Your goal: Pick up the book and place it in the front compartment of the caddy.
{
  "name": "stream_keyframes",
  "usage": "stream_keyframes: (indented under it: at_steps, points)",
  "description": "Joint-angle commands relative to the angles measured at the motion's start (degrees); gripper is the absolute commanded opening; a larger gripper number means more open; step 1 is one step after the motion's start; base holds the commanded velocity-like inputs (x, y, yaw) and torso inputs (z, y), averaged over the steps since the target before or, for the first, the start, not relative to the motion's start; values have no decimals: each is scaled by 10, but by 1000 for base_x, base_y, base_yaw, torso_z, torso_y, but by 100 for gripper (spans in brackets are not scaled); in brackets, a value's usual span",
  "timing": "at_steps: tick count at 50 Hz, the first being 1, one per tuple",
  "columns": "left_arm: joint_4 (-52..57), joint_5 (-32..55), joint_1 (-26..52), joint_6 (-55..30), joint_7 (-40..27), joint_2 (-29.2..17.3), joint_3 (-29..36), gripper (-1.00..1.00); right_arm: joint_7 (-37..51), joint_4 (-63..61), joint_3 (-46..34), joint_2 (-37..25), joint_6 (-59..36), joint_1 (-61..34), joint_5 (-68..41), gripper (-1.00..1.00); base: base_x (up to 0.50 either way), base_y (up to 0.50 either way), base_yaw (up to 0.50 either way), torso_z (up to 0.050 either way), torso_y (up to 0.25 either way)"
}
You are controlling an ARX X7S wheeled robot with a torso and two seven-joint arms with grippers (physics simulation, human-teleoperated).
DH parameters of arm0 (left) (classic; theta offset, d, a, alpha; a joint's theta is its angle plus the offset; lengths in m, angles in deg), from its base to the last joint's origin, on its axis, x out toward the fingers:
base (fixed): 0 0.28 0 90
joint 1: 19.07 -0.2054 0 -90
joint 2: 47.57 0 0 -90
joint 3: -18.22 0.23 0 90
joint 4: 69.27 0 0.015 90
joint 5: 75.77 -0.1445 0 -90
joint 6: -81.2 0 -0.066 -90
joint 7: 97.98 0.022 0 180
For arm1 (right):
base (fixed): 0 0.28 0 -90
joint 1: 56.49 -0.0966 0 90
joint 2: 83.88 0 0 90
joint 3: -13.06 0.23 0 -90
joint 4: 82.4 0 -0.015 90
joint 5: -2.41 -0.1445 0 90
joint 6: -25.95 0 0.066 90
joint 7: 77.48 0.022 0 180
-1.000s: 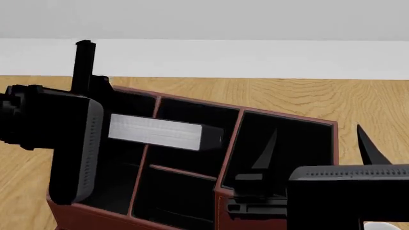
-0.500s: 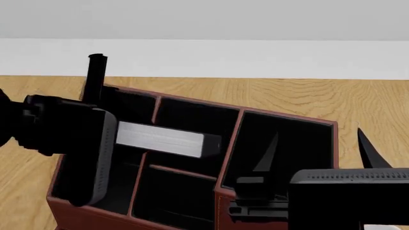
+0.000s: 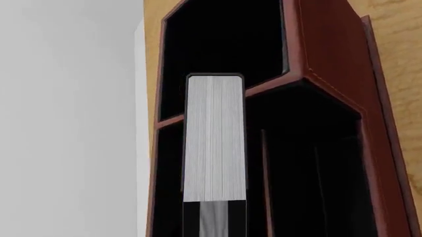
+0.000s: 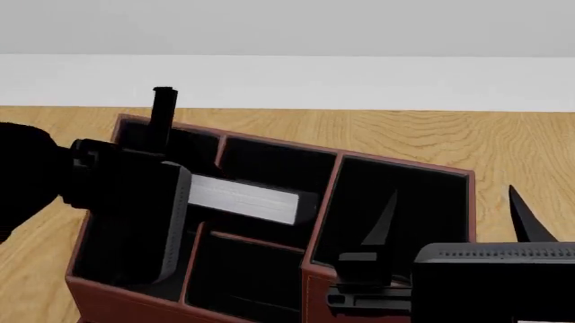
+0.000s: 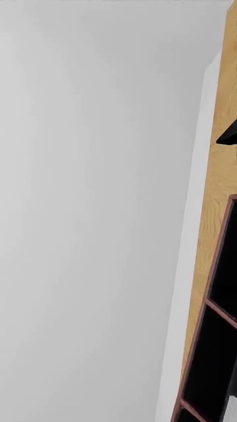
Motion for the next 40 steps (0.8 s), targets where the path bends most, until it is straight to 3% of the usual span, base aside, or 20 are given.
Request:
stream_keyframes:
  at_steps: [1, 16, 33, 40]
  points:
    - [-76, 2, -7, 44, -14, 39, -11, -100, -5, -1, 3, 0, -1, 2, 5, 100, 0, 0, 0, 0, 10]
    - [-204, -16, -16, 120, -12, 96, -9, -100, -44, -5, -1, 11, -6, -3, 56, 100, 0, 0, 0, 0, 1]
    - [-508, -42, -10, 289, -9, 220, -12, -100, -56, -6, 9, 17, 6, 8, 67, 100, 0, 0, 0, 1, 1]
    - [-519, -59, -10, 285, -22, 229, -19, -100, -57, -6, 8, 17, 5, 6, 68, 100, 0, 0, 0, 0, 1]
